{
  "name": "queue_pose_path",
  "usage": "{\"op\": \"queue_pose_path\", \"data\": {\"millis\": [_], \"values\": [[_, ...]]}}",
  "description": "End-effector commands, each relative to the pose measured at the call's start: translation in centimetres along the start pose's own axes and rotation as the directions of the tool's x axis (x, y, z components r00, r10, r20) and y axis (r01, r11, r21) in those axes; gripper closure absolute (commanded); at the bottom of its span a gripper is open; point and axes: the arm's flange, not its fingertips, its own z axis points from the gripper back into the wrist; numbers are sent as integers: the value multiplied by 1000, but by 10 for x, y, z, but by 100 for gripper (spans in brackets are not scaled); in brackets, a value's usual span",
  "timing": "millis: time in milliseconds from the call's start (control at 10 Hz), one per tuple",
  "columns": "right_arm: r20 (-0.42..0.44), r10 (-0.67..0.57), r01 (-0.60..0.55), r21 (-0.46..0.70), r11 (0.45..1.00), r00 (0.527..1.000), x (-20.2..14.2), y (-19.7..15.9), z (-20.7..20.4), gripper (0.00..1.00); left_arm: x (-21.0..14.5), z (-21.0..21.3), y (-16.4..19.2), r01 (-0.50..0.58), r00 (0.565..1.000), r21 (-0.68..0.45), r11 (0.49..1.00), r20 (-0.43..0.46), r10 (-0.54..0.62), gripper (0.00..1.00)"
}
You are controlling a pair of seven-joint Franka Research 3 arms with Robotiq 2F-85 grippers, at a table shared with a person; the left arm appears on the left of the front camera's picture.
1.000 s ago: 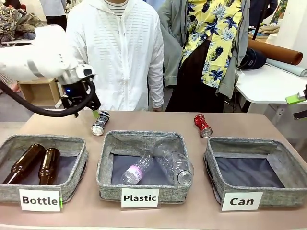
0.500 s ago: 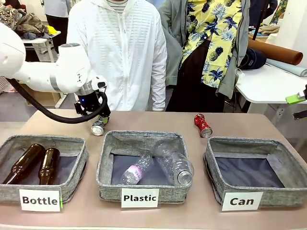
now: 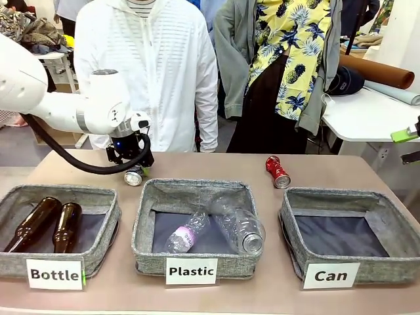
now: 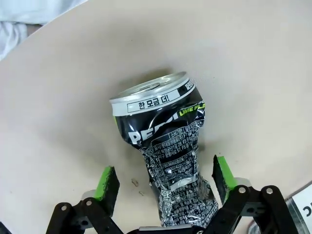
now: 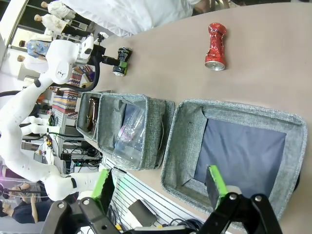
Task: Sort the can waste into the basket.
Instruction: Pick up the can waste from the table and place it in the right Fabric basket.
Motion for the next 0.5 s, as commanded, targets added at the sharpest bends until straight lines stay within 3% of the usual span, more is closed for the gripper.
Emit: {"op": "queue_pose_path", "data": {"millis": [0, 100, 200, 300, 400], "values": [[10, -9, 9, -3, 1000, 1000, 3, 2, -1, 0, 8, 1, -3, -39, 999, 46, 998, -6, 39, 0], [10, -9, 9, -3, 1000, 1000, 3, 2, -1, 0, 8, 1, -2, -40, 999, 45, 998, -9, 41, 0], [10, -9, 9, -3, 1000, 1000, 3, 2, -1, 0, 9, 1, -3, -53, 999, 58, 997, 5, 53, 58], [10, -9, 9, -3, 1000, 1000, 3, 2, -1, 0, 9, 0, -3, -48, 999, 64, 997, 3, 48, 58], [10, -9, 9, -3, 1000, 1000, 3, 2, -1, 0, 9, 0, -3, -51, 999, 66, 997, 8, 51, 100]]}}
